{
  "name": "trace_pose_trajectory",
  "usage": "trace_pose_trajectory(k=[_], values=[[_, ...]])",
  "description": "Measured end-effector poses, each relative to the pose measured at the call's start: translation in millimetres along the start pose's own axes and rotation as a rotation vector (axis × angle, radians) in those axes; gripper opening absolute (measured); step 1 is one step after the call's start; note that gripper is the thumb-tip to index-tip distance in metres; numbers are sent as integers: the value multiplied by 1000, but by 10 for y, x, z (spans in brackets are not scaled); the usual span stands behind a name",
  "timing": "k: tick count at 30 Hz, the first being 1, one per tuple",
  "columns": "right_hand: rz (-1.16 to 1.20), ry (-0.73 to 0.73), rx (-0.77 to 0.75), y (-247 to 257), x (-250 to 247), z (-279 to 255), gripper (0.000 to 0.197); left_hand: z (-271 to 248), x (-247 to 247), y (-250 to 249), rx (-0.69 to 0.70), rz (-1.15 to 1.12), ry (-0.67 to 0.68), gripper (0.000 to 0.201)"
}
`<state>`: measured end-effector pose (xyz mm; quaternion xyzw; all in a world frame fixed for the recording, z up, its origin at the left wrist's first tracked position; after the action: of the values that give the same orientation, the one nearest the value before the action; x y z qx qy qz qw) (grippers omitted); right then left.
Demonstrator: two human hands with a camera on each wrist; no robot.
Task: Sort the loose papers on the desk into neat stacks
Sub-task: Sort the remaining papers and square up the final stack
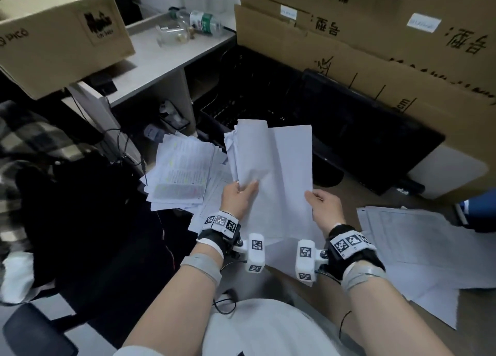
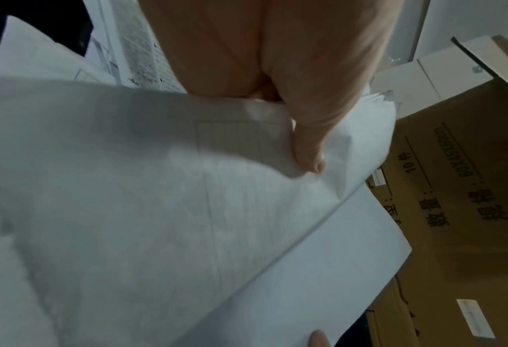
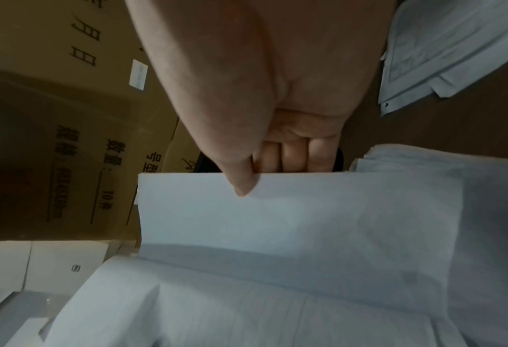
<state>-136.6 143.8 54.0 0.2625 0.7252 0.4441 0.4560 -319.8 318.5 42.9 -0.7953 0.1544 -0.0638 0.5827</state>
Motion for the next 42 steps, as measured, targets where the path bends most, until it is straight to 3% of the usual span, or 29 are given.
trace_pose_trajectory(k=[3, 6, 8, 12, 14, 18, 22, 26, 29, 31, 33, 37, 42], values=[[-11, 47, -7, -42, -28, 57, 29, -62, 19, 15, -4, -27, -40, 59], [45, 123, -17, 19, -77, 42, 51, -126, 57, 90, -17, -46, -81, 69], [74, 178, -60, 59, -95, 18, 64, -276, 126, 79, -29, -61, -101, 53], [54, 231, -125, 101, -105, -108, 55, -551, 281, 179, -86, -121, -123, 52], [72, 271, -163, 144, -48, -196, 55, -606, 272, 261, -129, -156, -152, 40], [86, 367, -150, 137, 89, -316, 47, -703, 227, 320, -198, -195, -205, 37], [93, 423, -153, 135, 205, -391, 50, -701, 216, 231, -135, -181, -172, 40], [69, 318, -116, 169, 291, -324, 34, -552, 155, 208, -60, -75, -137, 15], [27, 120, -64, 129, 296, -132, 26, -301, -91, 288, -70, -57, -191, 25], [2, 37, -13, 85, 321, -42, 20, -154, -242, 319, -78, -64, -157, 28], [-11, 38, 39, 45, 464, -24, 17, -19, -387, 346, -105, -18, -87, 29], [-68, 130, 66, 69, 1052, -198, 35, 327, -706, 419, -163, 55, -32, 39], [-141, 75, 164, 43, 1442, -332, 31, 714, -1059, 435, -152, 120, 0, 17]])
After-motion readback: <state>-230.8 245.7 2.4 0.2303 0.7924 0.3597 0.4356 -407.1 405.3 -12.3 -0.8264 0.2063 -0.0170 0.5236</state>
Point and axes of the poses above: each hand's wrist, its own z-axis towards the middle knuckle, its own x-axis out of the palm, y = z × x, the point moved 6 cm from there along z, towards the middle knuckle, and after that the axes turned 10 degrees about -y, right-handed, at the moved point
